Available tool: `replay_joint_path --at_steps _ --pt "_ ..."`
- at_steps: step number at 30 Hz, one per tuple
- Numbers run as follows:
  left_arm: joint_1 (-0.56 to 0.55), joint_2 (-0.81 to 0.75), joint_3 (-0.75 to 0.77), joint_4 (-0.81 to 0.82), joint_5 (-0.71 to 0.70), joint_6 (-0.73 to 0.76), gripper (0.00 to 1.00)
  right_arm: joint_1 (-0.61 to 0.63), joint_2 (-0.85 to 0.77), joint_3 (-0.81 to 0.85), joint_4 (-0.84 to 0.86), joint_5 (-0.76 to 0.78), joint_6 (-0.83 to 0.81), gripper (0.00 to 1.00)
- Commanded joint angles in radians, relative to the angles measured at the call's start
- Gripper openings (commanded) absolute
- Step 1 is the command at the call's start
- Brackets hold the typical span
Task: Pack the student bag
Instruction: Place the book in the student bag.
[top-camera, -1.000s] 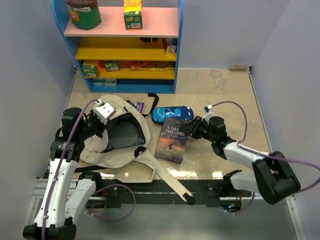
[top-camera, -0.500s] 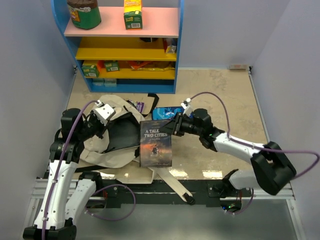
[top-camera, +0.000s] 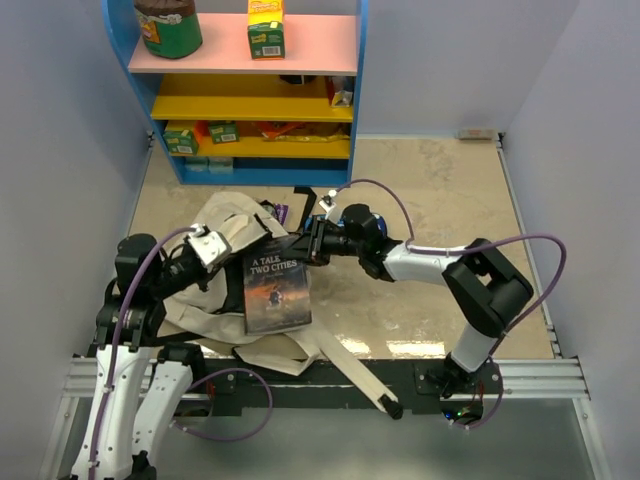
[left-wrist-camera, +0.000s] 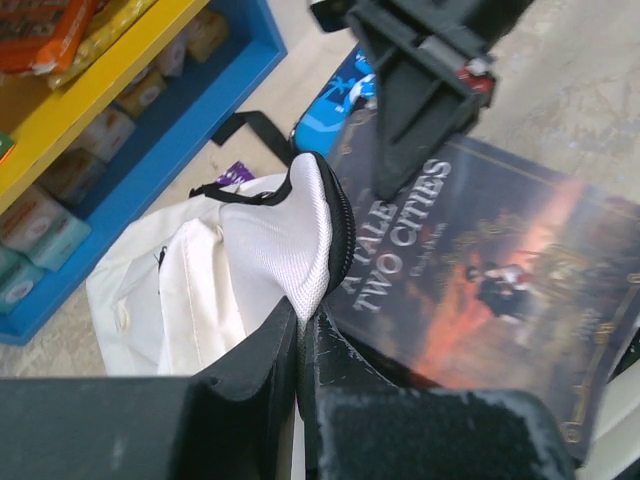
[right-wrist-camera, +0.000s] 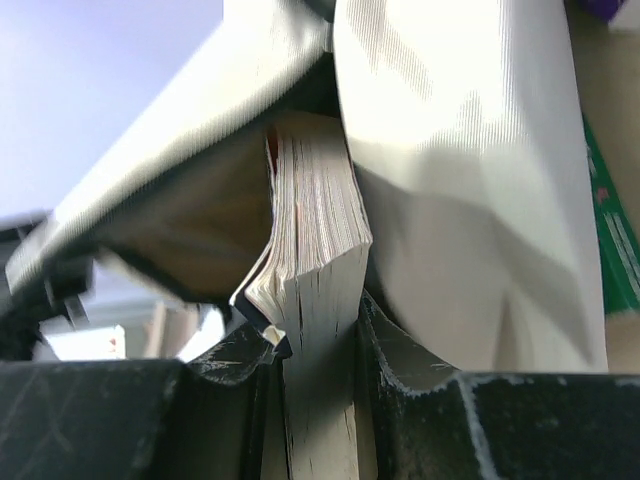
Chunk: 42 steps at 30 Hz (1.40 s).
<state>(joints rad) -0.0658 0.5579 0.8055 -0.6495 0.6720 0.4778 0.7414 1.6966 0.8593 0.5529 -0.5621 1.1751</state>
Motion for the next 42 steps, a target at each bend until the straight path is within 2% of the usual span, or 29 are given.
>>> replay_joint_path --at_steps 1,7,8,11,14,18,26,29,30,31,33,34,36,37,39,40,41,42 --pt "0.001 -0.026 0.017 0.035 0.156 0.079 0.00 0.000 0.034 0.130 0.188 0.101 0.201 0.00" --pt "0.001 -0.026 0.012 -0.039 0.162 0.131 0.00 0.006 0.067 0.153 0.222 0.313 0.277 0.00" --pt "0.001 -0.027 0.011 -0.041 0.163 0.131 0.00 0.012 0.069 0.156 0.223 0.400 0.282 0.00" --pt "0.001 -0.021 0.009 -0.045 0.169 0.131 0.00 0.056 0.086 0.198 0.173 0.537 0.296 0.00" --pt "0.001 -0.013 0.015 -0.070 0.179 0.151 0.00 0.087 0.115 0.213 0.186 0.603 0.377 0.00" --pt "0.001 -0.018 0.008 -0.085 0.170 0.171 0.00 0.153 0.116 0.266 0.128 0.780 0.368 0.00" --pt "0.001 -0.029 0.001 0.017 0.109 0.105 0.00 0.328 0.213 0.388 0.013 0.876 0.281 0.00" --pt "0.001 -0.021 0.010 0.077 0.058 0.088 0.00 0.372 0.241 0.400 -0.002 0.839 0.230 0.00" --pt "0.001 -0.013 0.018 0.077 0.064 0.088 0.00 0.372 0.254 0.400 -0.005 0.817 0.216 0.03" --pt "0.003 -0.010 0.026 0.077 0.066 0.076 0.00 0.372 0.253 0.403 -0.031 0.802 0.183 0.16" --pt "0.001 -0.003 0.041 0.065 0.048 0.074 0.00 0.359 0.256 0.417 -0.030 0.720 0.120 0.35" --pt "0.001 -0.003 0.041 0.063 0.025 0.081 0.00 0.352 0.256 0.458 -0.066 0.682 0.038 0.48" --pt "0.001 0.000 0.029 0.071 -0.079 0.087 0.00 0.342 0.249 0.495 -0.125 0.609 -0.049 0.60" --pt "0.001 -0.001 0.021 0.079 -0.119 0.091 0.00 0.340 0.224 0.521 -0.181 0.597 -0.148 0.66" --pt "0.003 0.000 0.003 0.100 -0.239 0.079 0.00 0.339 0.184 0.534 -0.255 0.610 -0.237 0.72" --pt "0.003 0.003 -0.002 0.106 -0.265 0.071 0.00 0.337 0.137 0.512 -0.284 0.608 -0.303 0.80" --pt "0.003 0.004 -0.006 0.111 -0.287 0.068 0.00 0.337 0.106 0.497 -0.292 0.617 -0.331 0.83" --pt "0.003 -0.004 -0.012 0.134 -0.326 0.064 0.00 0.334 0.080 0.480 -0.318 0.629 -0.350 0.93"
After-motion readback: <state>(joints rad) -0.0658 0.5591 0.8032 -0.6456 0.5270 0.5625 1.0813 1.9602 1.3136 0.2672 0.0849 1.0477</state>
